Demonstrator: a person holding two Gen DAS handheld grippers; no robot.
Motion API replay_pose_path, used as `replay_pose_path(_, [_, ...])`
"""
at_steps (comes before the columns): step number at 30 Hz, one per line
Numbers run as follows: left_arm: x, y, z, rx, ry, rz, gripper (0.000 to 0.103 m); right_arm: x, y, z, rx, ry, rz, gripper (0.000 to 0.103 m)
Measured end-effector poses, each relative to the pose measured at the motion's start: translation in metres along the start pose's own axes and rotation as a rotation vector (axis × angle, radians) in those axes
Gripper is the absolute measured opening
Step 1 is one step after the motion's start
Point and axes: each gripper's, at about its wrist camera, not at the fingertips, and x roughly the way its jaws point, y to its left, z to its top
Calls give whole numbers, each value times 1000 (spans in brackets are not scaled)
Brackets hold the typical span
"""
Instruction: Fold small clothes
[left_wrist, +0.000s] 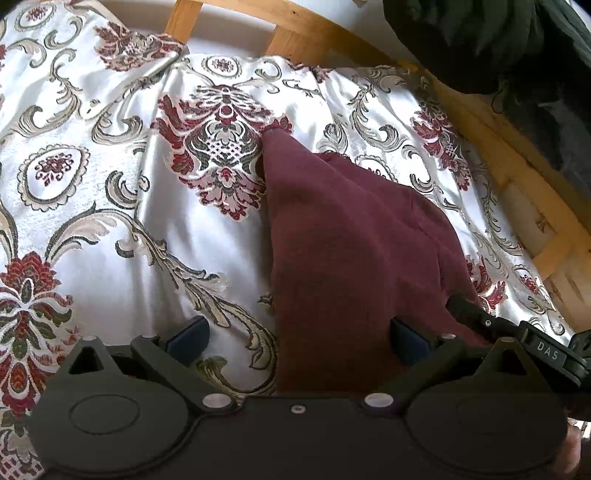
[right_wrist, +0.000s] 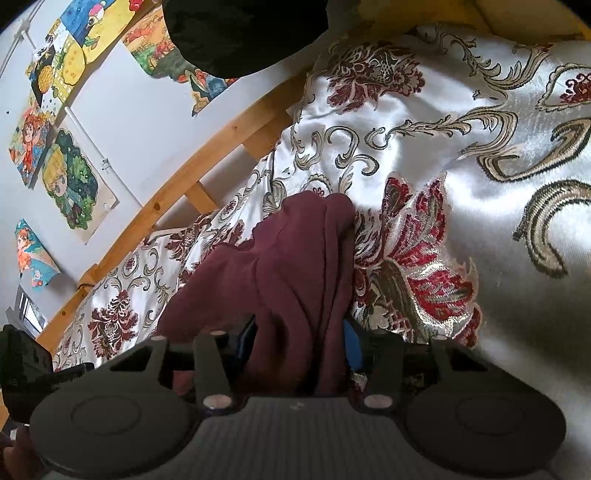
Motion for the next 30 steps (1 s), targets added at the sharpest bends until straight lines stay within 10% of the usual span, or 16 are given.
replay_pose_path(11, [16, 2, 23, -48, 176, -80, 97, 2, 3, 1, 3, 9, -15, 53])
replay_pose_path(18, [13, -3, 29, -66, 201, -140, 57, -1, 20, 0, -1, -9, -57, 35])
replay_pose_path(30, [-42, -33, 53, 383, 49, 6, 44, 9, 135, -21, -278, -137, -129, 31])
